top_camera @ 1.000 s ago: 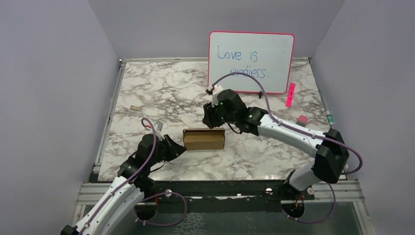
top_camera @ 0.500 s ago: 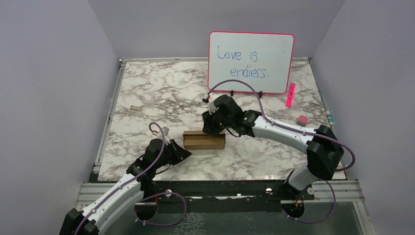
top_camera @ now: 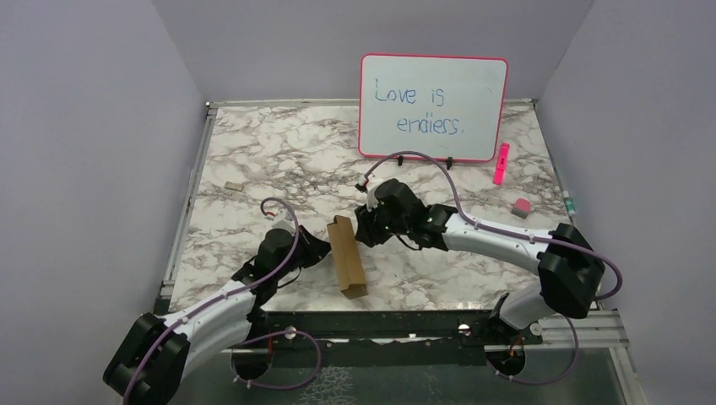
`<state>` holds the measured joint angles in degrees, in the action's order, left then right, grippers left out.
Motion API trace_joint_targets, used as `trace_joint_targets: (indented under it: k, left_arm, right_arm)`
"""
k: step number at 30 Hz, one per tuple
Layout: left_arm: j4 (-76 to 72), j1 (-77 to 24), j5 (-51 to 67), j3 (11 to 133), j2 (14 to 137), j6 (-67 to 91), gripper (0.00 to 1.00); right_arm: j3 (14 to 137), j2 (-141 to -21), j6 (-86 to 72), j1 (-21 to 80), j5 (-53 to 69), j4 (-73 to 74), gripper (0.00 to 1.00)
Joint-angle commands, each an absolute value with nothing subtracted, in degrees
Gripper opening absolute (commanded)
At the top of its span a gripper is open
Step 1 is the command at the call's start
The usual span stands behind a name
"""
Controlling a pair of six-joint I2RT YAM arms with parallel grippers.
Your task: Fold the paper box
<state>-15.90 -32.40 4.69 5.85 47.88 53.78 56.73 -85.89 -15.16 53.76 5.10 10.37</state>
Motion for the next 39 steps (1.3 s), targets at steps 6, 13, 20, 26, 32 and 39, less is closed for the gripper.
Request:
trace_joint_targets:
  k: [6, 13, 20, 26, 32, 39]
  left_arm:
    - [-26.4, -32.8, 0.7, 8.9, 53.2, 49.8, 0.10]
    - [-26.4, -32.7, 0.8, 8.2, 51.3, 50.5, 0.10]
    - [-26.5, -32.8, 2.1, 8.9, 52.1, 50.4, 0.10]
    - [-26.5, -32.8, 3.4, 10.1, 54.6, 50.3, 0.10]
    - [-26.6, -32.9, 4.5, 11.5, 56.0, 49.9, 0.10]
    - [-26.8, -33.8, 5.4, 13.5, 58.3, 49.2, 0.10]
  right_arm:
    - [50.2, -79.4, -21.7, 54.2, -9.2, 4.4, 0.41]
    - [47.8, -73.8, -24.4, 54.2, -15.3, 3.0, 0.43]
    - [49.1, -76.0, -25.4, 54.2, -11.3, 0.5, 0.43]
    - [50.9, -79.7, -25.4, 54.2, -7.4, -2.3, 0.37]
    - [52.0, -83.4, -24.4, 54.2, -1.2, -4.0, 0.31]
    - [52.4, -87.6, -24.8, 54.2, -0.4, -2.5, 0.28]
